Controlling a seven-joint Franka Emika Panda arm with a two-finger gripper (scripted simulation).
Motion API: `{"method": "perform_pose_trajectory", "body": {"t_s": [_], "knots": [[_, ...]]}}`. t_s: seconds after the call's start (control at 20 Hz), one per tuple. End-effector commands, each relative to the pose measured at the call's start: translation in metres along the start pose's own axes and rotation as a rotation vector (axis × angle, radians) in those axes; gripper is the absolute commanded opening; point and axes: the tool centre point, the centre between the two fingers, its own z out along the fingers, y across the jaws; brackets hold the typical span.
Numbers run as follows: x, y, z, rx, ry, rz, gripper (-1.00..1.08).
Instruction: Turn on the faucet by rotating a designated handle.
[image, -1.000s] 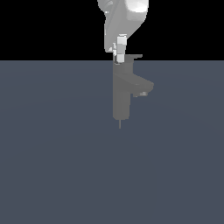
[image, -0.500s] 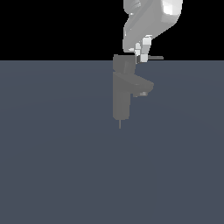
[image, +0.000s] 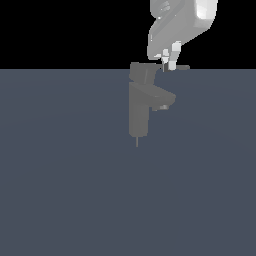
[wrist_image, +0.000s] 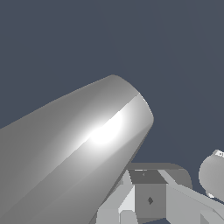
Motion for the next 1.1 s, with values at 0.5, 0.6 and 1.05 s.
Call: {"method": "perform_pose_trajectory", "body": {"t_s": [0.5,0.6,1.05], "knots": [[0.037,-0.026,0.000,0.006,0.000,0.013,-1.00],[0.042,-0.029,0.000,0.006,0.000,0.015,-1.00],[0.065,-0.045,-0.001,0.009,0.000,0.022,-1.00]]}}
